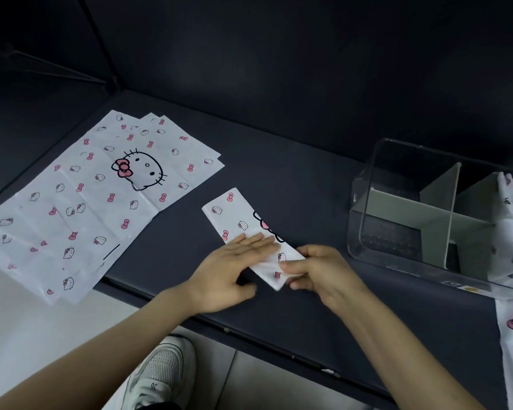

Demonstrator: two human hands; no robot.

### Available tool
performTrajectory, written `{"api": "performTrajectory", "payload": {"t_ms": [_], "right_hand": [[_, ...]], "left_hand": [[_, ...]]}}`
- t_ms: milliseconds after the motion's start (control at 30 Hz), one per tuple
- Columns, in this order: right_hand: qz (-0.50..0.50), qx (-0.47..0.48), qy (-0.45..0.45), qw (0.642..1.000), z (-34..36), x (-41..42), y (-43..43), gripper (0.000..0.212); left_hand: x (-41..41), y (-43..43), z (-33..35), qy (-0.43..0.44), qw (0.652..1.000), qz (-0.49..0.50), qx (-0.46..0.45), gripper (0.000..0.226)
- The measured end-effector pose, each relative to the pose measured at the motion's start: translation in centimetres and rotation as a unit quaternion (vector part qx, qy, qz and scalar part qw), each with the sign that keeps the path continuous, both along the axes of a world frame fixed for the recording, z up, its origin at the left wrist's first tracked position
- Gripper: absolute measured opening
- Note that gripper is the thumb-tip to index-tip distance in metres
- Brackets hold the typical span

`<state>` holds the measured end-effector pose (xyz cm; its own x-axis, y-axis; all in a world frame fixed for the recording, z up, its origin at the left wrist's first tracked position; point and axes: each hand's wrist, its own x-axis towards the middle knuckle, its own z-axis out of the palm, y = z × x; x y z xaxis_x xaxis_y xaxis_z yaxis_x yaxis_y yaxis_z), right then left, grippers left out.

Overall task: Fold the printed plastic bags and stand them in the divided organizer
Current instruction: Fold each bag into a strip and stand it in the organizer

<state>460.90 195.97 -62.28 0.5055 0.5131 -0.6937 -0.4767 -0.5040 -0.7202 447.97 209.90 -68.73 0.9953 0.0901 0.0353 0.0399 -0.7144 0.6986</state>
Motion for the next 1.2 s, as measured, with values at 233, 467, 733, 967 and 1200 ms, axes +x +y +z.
{"api": "performTrajectory", "payload": {"t_ms": [233,467,733,967,1200], "right_hand": [[-0.069,0.093,0.107,0.988,2.5,1.1,-0.2,0.012],[0.112,0.076,-0.203,0.97,0.1,1.3,-0.4,0.022],[0.052,0.021,-0.276,0.959,-2.3,-0.2,0.4,0.02],[0.078,-0.031,-0.331,0.94,-3.1,-0.1,1.3,0.023],[0.122,-0.093,-0.406,0.901,-3.0,0.1,1.9,0.022]], "left_hand": [[0.8,-1.8,0.9,0.014,0.968,0.168,-0.188,0.068],[1.0,-1.8,3.3,0.06,0.878,0.229,-0.417,0.041],[1.1,-1.9,3.7,0.047,0.896,0.251,-0.364,0.029],[-0.1,-1.6,2.5,-0.04,0.93,0.343,-0.127,0.027],[-0.3,-1.4,0.9,-0.081,0.944,0.319,0.003,0.031]]}}
